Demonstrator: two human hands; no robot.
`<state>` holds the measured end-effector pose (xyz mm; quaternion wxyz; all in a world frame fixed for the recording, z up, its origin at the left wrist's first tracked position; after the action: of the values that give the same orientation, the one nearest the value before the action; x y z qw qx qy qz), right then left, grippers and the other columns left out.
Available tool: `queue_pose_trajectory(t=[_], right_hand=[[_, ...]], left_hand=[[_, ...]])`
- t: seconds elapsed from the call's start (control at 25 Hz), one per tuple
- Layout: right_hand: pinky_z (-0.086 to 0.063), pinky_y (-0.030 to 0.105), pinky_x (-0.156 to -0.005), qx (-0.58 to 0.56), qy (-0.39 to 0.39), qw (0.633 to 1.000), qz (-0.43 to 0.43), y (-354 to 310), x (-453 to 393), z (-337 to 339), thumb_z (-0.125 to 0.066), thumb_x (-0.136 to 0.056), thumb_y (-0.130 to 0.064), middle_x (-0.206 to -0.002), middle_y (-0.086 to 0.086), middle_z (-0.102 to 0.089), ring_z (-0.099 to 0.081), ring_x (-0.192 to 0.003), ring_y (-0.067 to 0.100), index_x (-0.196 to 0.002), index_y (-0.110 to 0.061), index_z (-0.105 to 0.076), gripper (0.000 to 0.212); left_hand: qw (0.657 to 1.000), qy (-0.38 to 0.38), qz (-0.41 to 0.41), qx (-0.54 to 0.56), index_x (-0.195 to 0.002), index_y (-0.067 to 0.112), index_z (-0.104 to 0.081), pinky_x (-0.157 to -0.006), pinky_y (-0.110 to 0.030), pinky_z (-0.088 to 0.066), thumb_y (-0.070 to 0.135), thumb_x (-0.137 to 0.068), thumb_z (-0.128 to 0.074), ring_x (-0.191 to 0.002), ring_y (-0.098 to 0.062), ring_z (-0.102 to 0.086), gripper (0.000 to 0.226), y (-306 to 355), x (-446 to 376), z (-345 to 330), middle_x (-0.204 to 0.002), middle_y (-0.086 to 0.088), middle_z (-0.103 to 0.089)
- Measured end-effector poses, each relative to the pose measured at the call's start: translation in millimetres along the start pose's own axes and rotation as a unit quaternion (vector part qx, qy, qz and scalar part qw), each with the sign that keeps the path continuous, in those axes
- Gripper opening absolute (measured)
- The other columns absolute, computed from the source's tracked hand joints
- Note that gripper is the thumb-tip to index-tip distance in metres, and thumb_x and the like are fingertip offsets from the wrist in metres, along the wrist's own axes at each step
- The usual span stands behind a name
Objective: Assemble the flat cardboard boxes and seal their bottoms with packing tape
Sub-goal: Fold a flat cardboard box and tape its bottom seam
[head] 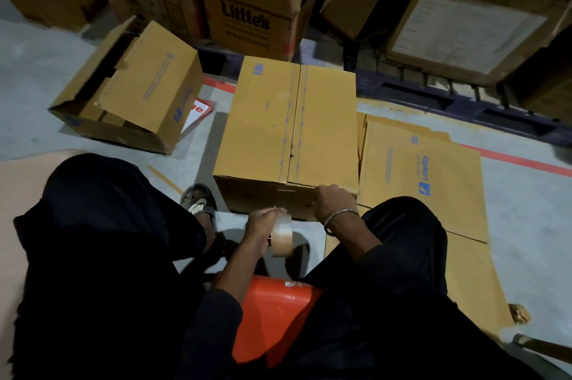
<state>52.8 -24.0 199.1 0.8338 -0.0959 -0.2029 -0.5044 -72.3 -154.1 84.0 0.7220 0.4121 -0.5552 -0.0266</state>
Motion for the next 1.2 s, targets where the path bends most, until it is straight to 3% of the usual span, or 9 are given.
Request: queue_pose_trajectory(t=[0.16, 0.28, 0.36, 0.44, 0.56, 0.72, 0.88, 1.08, 1.2], right_hand=[[-0.046, 0.036, -0.075, -0.158, -0.101, 0.982, -0.003, 19.8, -4.1, -8.0, -0.053, -0.101, -0.025, -0.112, 0.013, -0.064, -0.060, -0.093, 0.032, -0.123, -0.011, -0.050, 0.027], [-0.047, 0.035, -0.068, -0.288, -0.027, 0.957, 0.018, 11.7, -21.5, 9.6, -0.058, -0.100, -0.036, -0.096, 0.007, -0.062, -0.058, -0.077, 0.024, -0.122, -0.016, -0.044, 0.033], [-0.053, 0.035, -0.070, -0.275, 0.036, 0.959, 0.051, -1.5, -35.6, 21.6, -0.070, -0.090, -0.053, -0.099, 0.003, -0.063, -0.061, -0.081, 0.025, -0.122, -0.022, -0.044, 0.052], [-0.057, 0.039, -0.074, -0.237, 0.027, 0.968, 0.077, -20.1, -46.8, 18.8, -0.078, -0.070, -0.075, -0.102, -0.001, -0.061, -0.061, -0.087, 0.024, -0.120, -0.026, -0.043, 0.078], [-0.058, 0.039, -0.069, -0.181, 0.050, 0.979, 0.074, -25.1, -57.7, 8.3, -0.073, -0.049, -0.093, -0.093, -0.001, -0.061, -0.060, -0.080, 0.022, -0.110, -0.029, -0.039, 0.094], [-0.059, 0.043, -0.064, -0.127, 0.125, 0.979, 0.100, -25.8, -63.6, 1.1, -0.077, -0.070, -0.075, -0.090, 0.004, -0.065, -0.060, -0.077, 0.026, -0.117, -0.022, -0.039, 0.081], [-0.059, 0.046, -0.070, -0.108, 0.099, 0.982, 0.120, -27.9, -70.0, -2.9, -0.089, -0.074, -0.042, -0.101, 0.009, -0.069, -0.060, -0.083, 0.028, -0.123, -0.023, -0.032, 0.077], [-0.054, 0.037, -0.062, -0.185, 0.101, 0.973, 0.090, -23.9, -63.0, 3.5, -0.072, -0.059, -0.089, -0.081, 0.000, -0.058, -0.057, -0.069, 0.024, -0.119, -0.020, -0.039, 0.097], [-0.057, 0.043, -0.065, -0.173, 0.098, 0.974, 0.113, -25.2, -62.6, 1.9, -0.083, -0.070, -0.065, -0.084, 0.006, -0.062, -0.063, -0.073, 0.029, -0.122, -0.016, -0.036, 0.086]], left_hand=[[0.999, 0.038, 0.003, 0.001, -0.101, 0.019, -0.080, -0.091, -0.036, -0.043, 0.021, -0.091, -0.076, -0.100, -0.020, -0.057, 0.012, -5.0, -2.7, 16.1, -0.093, 0.010, -0.068], [0.998, 0.054, 0.005, 0.016, -0.102, 0.016, -0.080, -0.087, -0.034, -0.042, 0.018, -0.091, -0.075, -0.089, -0.015, -0.058, 0.012, -7.1, -0.9, 28.9, -0.089, 0.010, -0.068], [0.997, 0.078, 0.009, 0.013, -0.102, 0.017, -0.082, -0.087, -0.036, -0.042, 0.020, -0.090, -0.077, -0.095, -0.019, -0.059, 0.014, -9.7, 0.7, 41.8, -0.096, 0.006, -0.072], [0.995, 0.097, 0.016, 0.025, -0.105, 0.016, -0.082, -0.088, -0.036, -0.044, 0.021, -0.088, -0.078, -0.100, -0.024, -0.059, 0.018, -12.2, 1.0, 54.9, -0.105, 0.000, -0.074], [0.992, 0.117, 0.018, 0.043, -0.102, 0.013, -0.081, -0.084, -0.035, -0.043, 0.018, -0.087, -0.078, -0.100, -0.026, -0.063, 0.016, -16.4, 0.9, 64.4, -0.104, -0.009, -0.076], [0.994, 0.103, 0.014, 0.036, -0.108, 0.012, -0.079, -0.092, -0.036, -0.042, 0.018, -0.092, -0.075, -0.105, -0.024, -0.059, 0.018, -7.8, 5.1, 56.6, -0.106, -0.004, -0.071], [0.997, 0.079, -0.019, -0.017, -0.113, 0.019, -0.079, -0.095, -0.038, -0.046, 0.029, -0.089, -0.078, -0.111, -0.025, -0.060, 0.026, 14.8, 9.1, 53.7, -0.110, 0.001, -0.072], [0.983, 0.074, -0.104, -0.130, -0.099, 0.026, -0.083, -0.084, -0.037, -0.048, 0.039, -0.084, -0.079, -0.106, -0.028, -0.067, 0.020, 81.0, 26.0, 66.3, -0.103, 0.001, -0.078], [0.959, 0.054, -0.169, -0.222, -0.090, 0.029, -0.084, -0.083, -0.035, -0.050, 0.040, -0.083, -0.079, -0.102, -0.027, -0.070, 0.014, 132.6, 41.5, 79.8, -0.097, 0.003, -0.078]])
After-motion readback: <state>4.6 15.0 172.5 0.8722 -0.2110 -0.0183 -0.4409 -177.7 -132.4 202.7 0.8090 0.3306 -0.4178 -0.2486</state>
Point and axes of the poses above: each hand's wrist, its own x-axis away from the middle knuckle, its own z-axis out of the back of the hand, y = z × x, the point moved 9 cm from there along -x, towards the middle knuckle
